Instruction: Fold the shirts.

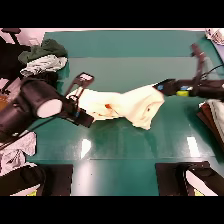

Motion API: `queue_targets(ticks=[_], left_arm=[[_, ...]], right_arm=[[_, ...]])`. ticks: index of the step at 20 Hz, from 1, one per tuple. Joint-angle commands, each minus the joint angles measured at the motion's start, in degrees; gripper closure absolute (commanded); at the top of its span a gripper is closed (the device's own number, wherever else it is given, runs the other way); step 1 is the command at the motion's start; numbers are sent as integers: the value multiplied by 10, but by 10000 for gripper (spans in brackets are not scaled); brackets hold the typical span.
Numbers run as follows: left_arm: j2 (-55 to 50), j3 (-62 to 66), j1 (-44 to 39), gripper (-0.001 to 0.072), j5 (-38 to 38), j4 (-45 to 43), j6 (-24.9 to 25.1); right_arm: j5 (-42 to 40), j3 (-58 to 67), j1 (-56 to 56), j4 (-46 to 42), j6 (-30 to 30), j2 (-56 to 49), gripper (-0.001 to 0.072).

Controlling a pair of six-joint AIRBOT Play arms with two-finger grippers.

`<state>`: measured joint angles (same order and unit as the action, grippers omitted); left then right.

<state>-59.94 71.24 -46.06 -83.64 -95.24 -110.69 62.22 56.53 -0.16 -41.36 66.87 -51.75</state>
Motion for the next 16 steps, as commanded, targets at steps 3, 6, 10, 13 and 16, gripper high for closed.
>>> queue_targets(ticks=[3,6,10,13,16], left_arm=[[56,35,28,682,1,63,-17],[140,70,28,682,10,67,-75],[267,193,28,683,85,86,-151],[252,294,28,685,210,6,-131],[153,336,28,684,205,-230,-142]], right_arm=[[157,93,-85,-9,-13,24,700],[173,111,-86,-23,-19,103,701],[115,217,-86,-22,-20,217,702],[-125,280,-86,-30,45,234,702],[-238,314,-86,-102,269,152,702]])
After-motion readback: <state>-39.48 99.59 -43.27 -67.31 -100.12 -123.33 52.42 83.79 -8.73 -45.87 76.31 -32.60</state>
